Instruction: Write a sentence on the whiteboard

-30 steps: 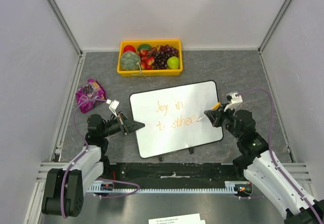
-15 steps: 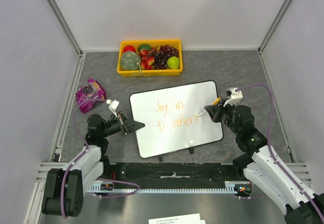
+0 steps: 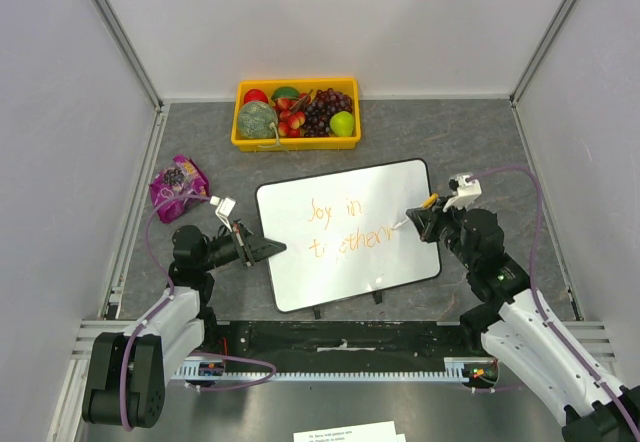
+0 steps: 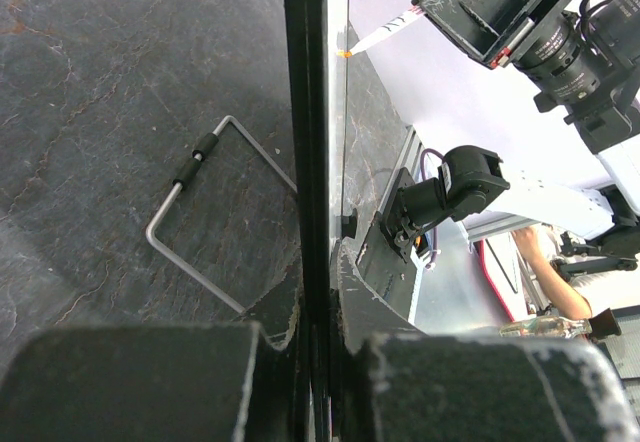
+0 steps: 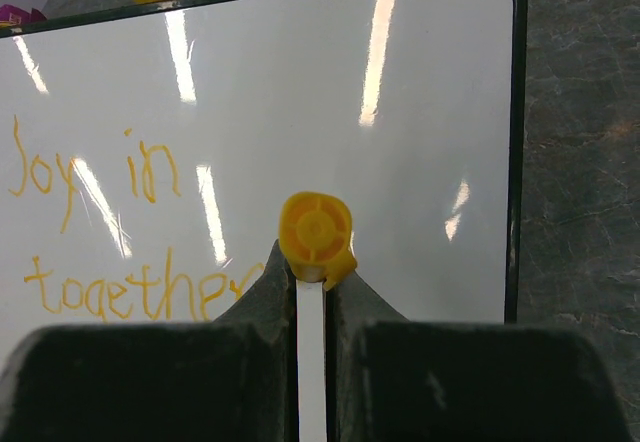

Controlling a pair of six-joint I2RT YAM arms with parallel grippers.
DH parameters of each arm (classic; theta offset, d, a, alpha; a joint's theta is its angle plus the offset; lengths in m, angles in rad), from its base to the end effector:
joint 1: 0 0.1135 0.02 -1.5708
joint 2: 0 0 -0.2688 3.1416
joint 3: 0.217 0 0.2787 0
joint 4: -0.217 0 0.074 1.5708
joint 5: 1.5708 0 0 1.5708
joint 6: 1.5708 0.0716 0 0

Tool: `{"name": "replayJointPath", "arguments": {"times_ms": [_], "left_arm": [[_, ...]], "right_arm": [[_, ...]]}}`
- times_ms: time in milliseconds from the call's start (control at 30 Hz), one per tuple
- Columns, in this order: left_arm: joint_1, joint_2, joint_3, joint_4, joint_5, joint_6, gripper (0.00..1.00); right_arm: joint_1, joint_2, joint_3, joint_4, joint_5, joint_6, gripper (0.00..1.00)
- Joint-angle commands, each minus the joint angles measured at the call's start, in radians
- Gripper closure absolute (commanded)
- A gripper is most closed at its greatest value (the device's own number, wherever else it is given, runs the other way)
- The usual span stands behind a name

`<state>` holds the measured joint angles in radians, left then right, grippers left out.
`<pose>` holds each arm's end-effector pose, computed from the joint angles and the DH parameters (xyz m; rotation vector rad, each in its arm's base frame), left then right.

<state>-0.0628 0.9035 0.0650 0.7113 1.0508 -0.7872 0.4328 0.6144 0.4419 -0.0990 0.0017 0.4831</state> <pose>0.1847 -0.0739 0.1485 0.2052 1.8632 -1.4878 0.1989 0.0918 0.2418 0.0488 1.8899 0.6335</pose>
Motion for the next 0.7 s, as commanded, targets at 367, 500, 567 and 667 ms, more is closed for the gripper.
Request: {"name": "replayJointPath", "arguments": {"times_ms": [367,500,567,667], "left_arm": [[0.0,0.005,-0.025,0.02,0.005,0.089,0.98],[0.0,0.006,-0.025,0.02,0.005,0.089,0.98],[-0.002,0.005,-0.025,0.02,0.005,0.089,0.98],[-0.002,0.003,-0.025,0.02,0.005,0.089,0.98]], "right_arm": [[-0.002,-0.068,-0.034,-0.094,-0.034,-0.032,1.0],[-0.002,-0.065,0.01,-0.094,-0.031,-0.028,1.0],[-0.002,-0.059,0.037,-0.091,-0.034,-0.023,1.0],[0.0,-0.054,0.067,-0.081,-0.031,-0.018,1.0]]}}
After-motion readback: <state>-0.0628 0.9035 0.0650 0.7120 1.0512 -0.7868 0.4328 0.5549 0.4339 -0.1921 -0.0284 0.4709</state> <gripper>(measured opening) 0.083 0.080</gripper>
